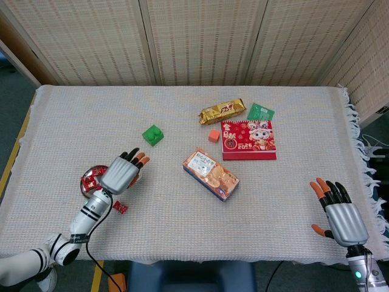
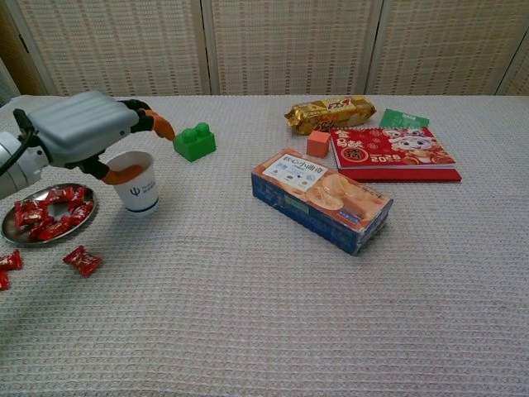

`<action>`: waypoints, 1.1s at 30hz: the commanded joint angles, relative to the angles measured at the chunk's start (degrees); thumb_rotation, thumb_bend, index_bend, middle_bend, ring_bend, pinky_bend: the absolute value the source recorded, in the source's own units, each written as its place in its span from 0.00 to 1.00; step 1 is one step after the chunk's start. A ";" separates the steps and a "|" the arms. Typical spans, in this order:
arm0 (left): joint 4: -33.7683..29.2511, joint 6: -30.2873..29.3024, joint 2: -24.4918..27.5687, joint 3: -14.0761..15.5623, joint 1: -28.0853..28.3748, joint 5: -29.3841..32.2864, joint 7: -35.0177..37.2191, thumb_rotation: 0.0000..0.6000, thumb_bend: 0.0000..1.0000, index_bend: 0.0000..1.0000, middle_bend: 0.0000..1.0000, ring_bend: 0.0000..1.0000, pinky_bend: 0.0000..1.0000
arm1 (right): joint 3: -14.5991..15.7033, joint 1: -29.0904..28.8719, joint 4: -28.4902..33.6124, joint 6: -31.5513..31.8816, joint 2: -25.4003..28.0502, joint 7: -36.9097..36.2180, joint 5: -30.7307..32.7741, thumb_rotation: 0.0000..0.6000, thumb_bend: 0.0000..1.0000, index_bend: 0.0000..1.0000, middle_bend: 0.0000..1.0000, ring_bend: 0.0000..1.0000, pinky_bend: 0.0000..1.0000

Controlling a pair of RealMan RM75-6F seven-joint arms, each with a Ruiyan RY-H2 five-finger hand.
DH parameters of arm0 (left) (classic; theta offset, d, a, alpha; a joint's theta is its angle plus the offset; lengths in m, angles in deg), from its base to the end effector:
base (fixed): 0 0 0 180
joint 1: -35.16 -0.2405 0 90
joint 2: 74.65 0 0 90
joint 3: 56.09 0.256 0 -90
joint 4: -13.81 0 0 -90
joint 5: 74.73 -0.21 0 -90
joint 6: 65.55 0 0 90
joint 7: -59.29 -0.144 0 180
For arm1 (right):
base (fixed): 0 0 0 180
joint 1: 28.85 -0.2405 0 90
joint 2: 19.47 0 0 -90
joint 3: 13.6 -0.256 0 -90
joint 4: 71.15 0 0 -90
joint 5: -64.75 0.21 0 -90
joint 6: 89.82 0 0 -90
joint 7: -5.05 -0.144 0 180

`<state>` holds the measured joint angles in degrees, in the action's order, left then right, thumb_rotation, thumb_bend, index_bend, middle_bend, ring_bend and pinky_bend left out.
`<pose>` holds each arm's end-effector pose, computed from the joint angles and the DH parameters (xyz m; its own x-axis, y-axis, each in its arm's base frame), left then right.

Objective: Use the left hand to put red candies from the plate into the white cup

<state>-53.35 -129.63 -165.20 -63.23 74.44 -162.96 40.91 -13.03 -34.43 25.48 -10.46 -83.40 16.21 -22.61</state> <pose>-0.1803 0.3535 0.0050 0.6807 -0.1202 0.7226 0.5807 -0.5127 -0.6324 -0.3004 -0.1690 0.1308 0.5116 -0.1506 0.8459 -0.8591 -0.0752 0.5062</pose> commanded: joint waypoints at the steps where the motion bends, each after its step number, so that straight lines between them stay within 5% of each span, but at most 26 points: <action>1: -3.22 -2.42 1.86 0.68 -1.38 -0.59 1.45 1.00 0.40 0.19 0.16 0.09 0.37 | 0.02 0.04 0.00 0.10 0.07 -0.18 -0.09 1.00 0.02 0.00 0.00 0.00 0.06; 6: -9.55 -12.37 6.57 4.58 -8.66 -3.11 6.24 1.00 0.38 0.18 0.15 0.09 0.47 | 0.09 0.03 -0.10 0.06 0.27 -0.61 -0.26 1.00 0.02 0.00 0.00 0.00 0.06; 13: -8.22 -20.64 8.54 11.36 -19.76 -2.86 11.97 1.00 0.37 0.21 0.22 0.19 0.68 | 0.27 0.00 0.11 0.22 0.16 -0.52 -0.94 1.00 0.02 0.00 0.00 0.00 0.06; 21: -1.23 -21.87 5.05 14.15 -26.05 -1.84 13.97 1.00 0.37 0.18 0.22 0.20 0.72 | 0.10 -0.47 0.01 -0.75 -0.16 -0.02 -0.38 1.00 0.02 0.00 0.00 0.00 0.06; 33: 4.17 -14.86 1.33 14.35 -26.69 -0.66 12.00 1.00 0.37 0.14 0.19 0.18 0.73 | 0.14 -0.44 0.01 -0.76 -0.42 0.61 -0.17 1.00 0.02 0.00 0.00 0.00 0.06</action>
<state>-49.61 -144.91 -163.45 -48.77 47.75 -163.68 53.24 -12.89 -34.85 25.50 -11.20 -83.82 16.81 -22.81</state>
